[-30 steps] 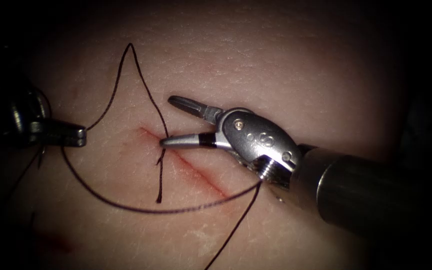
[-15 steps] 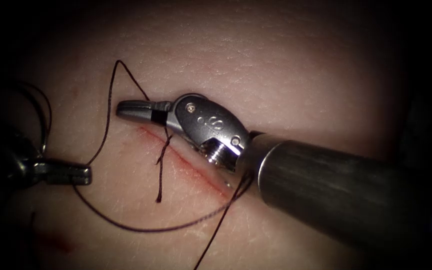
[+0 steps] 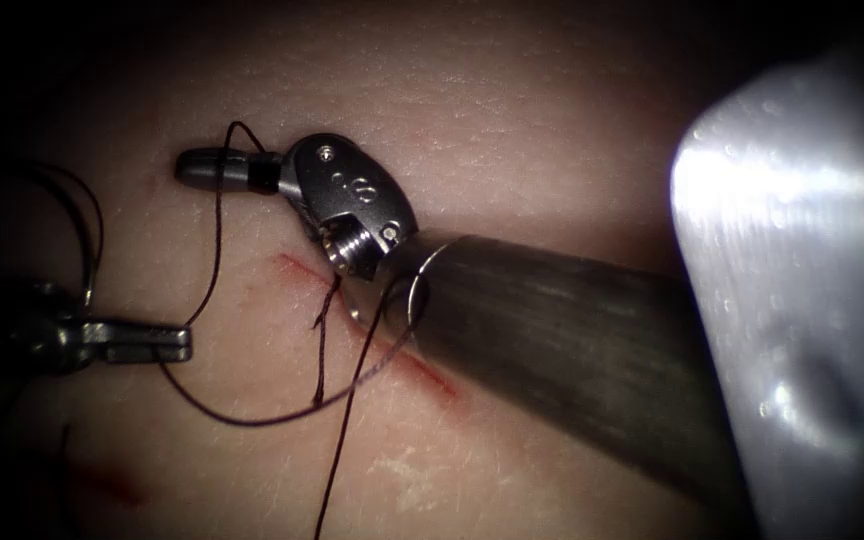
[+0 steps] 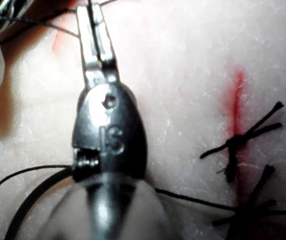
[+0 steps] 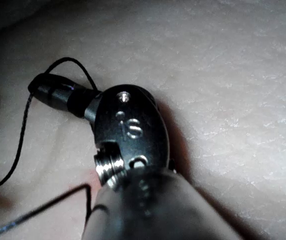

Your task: Wound Closure

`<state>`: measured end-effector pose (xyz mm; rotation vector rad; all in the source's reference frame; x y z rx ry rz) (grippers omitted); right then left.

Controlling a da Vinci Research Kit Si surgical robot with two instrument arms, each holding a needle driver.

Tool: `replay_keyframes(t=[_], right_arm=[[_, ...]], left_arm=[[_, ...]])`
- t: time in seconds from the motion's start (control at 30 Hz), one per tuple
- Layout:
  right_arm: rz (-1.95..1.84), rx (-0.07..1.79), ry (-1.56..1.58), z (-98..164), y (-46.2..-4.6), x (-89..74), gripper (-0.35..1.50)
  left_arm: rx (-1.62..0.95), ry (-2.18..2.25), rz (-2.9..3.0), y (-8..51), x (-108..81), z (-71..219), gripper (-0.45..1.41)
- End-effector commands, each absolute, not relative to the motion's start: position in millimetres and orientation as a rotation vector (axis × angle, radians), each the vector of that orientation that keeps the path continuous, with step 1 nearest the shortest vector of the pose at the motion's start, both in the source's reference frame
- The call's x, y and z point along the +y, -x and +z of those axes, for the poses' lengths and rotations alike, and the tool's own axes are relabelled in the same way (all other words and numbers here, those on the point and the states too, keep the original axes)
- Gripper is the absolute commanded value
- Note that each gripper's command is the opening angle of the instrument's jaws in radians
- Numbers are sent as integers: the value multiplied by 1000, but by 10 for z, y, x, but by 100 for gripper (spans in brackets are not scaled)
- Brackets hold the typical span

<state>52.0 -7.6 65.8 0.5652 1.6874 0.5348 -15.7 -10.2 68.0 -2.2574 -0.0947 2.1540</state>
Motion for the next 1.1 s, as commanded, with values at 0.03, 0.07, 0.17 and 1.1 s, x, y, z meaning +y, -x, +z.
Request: replay_keyframes(t=[0.03, 0.07, 0.17, 1.1], right_arm=[[530, 1699, -585, 659, -533, -81, -35], [529, 1702, -596, 657, -535, -82, -35], [503, 1726, -630, 649, -541, -84, -35], [17, 1611, -931, 624, -499, -103, -35]], left_arm=[[-117, 2248, 2143, 161, -107, 691, -45], [-129, 2242, 2137, 161, -107, 693, -45], [-146, 2225, 2130, 160, -106, 701, -45], [-133, 2151, 2132, 147, -64, 735, -45]])
